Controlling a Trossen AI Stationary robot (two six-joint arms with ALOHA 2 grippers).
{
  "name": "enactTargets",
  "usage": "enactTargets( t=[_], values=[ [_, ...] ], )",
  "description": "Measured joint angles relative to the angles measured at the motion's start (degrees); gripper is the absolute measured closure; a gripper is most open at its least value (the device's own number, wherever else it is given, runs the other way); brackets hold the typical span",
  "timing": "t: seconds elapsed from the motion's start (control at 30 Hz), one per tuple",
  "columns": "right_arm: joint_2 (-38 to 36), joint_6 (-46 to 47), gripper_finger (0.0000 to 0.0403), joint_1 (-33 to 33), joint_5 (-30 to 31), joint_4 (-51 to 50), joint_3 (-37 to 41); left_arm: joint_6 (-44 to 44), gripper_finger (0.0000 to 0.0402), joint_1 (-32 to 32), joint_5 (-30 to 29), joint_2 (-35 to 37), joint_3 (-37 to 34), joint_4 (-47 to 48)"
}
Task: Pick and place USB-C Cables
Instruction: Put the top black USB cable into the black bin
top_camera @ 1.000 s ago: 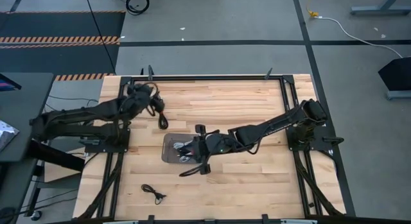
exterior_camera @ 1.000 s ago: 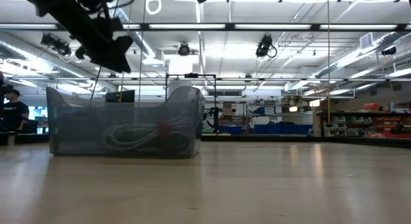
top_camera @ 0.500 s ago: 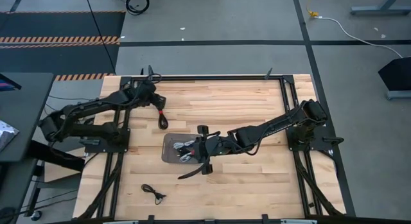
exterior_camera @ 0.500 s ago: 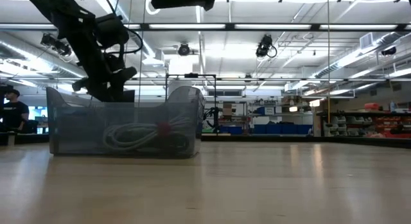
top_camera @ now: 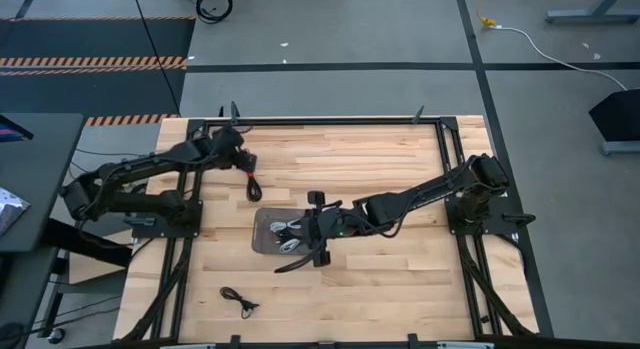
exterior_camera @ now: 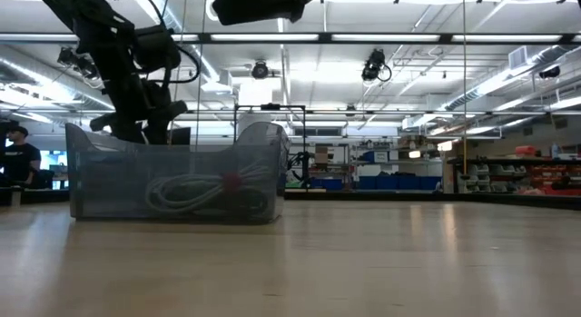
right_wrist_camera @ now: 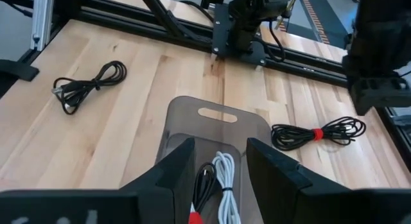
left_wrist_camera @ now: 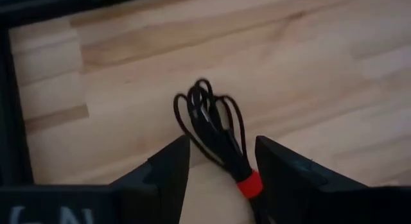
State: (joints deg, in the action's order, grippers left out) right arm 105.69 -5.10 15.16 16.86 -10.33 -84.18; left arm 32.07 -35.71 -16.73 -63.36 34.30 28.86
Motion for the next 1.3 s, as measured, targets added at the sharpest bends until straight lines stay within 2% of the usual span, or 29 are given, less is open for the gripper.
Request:
enactTargets(
  t=[0.27,0.43,1.03,1.2,1.3],
  values=[
    [0.0,0.0,0.0258,-0.2,-0.5,0.3,0.0,2.3,0.0152,3.7,-3.1,-8.2,0.0,-1.5],
    [0.0,0.0,0.0258,-0.3,-0.7,0.3,0.0,3.0,0.0131,3.7,-3.8,-11.4,0.0,-1.8],
    [0.0,0.7,0.0258,-0.3,-0.7,0.1,0.0,1.7,0.0139,3.6,-2.6,-22.2,0.0,-11.0],
    [0.0,1.9,0.0258,-0.3,-0.6,-0.2,0.0,-0.1,0.0141,3.2,-2.3,-23.4,0.2,-12.3],
    [0.0,2.0,0.0258,-0.3,-0.6,-0.4,0.0,-1.4,0.0158,3.1,-2.0,-23.0,0.1,-12.4]
  ],
)
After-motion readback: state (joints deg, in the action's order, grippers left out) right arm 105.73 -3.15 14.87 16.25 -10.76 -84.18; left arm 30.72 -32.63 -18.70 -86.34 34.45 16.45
